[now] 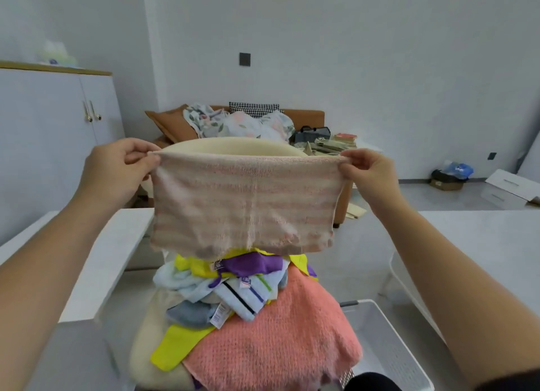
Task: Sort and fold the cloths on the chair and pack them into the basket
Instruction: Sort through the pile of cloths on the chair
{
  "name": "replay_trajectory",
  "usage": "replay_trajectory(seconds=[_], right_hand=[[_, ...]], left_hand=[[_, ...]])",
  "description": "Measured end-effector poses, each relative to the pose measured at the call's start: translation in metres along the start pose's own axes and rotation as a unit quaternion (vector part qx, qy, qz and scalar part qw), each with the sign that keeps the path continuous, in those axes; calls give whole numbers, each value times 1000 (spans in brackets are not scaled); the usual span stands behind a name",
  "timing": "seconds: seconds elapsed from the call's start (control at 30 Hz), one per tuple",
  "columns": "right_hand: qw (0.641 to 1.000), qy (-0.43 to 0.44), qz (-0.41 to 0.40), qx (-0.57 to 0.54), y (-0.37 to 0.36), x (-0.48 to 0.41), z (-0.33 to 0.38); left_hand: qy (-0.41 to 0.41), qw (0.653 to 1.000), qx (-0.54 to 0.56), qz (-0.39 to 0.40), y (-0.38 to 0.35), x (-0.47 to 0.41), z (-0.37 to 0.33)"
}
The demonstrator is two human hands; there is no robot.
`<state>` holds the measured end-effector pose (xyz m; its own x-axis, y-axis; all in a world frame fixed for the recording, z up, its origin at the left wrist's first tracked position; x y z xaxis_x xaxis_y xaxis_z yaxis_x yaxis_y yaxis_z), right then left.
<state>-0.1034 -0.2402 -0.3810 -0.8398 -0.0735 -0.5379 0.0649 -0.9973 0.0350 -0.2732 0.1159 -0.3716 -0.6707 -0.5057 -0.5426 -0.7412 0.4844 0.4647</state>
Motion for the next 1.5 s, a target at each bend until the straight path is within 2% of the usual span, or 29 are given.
replay_trajectory(seconds=[0.2,0.37,0.47,0.53,0.6,0.77,0.87,1.03,1.13,1.37,1.5], right_hand=[[986,-130,3,-103,3,-3,4],[967,-227,27,-111,8,-7,-10],[957,-262,35,-123,12,-8,-18],[954,-270,37,-128,14,-7,-23],[954,-269,28,-131,16,-8,-25],[958,-253,39,-129,17,-11,-13],[970,-218,48,-97,17,-13,-3],[985,-165,47,-2,20,-18,4],[988,-136,50,50,21,-21,6],[989,-114,46,77,26,-21,21],[990,-114,42,70,26,-21,27]], left_hand=[[126,978,165,34,-6,-3,-5],[232,943,211,115,-18,0,-2],[256,928,211,168,-23,2,2],[247,930,209,177,-25,4,1],[218,944,198,151,-25,3,1],[83,993,53,61,-16,-3,-7],[34,998,-36,42,-11,-5,-15],[-11,994,-113,3,-7,-3,-30],[-13,994,-107,2,-2,-2,-34],[26,996,-25,76,3,-8,-32],[38,997,7,64,3,-7,-33]])
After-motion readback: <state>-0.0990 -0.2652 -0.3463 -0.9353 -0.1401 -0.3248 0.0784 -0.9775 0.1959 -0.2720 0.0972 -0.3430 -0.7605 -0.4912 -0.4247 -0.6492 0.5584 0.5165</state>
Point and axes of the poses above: each hand's wrist, its own x-axis away from the middle knuckle, its own y-axis out of the back of the hand, z = x × y, the point moved 4 cm from there along -x, towards the middle knuckle, and after that the axes turned 12 degrees about -x, right-handed, at the moved point
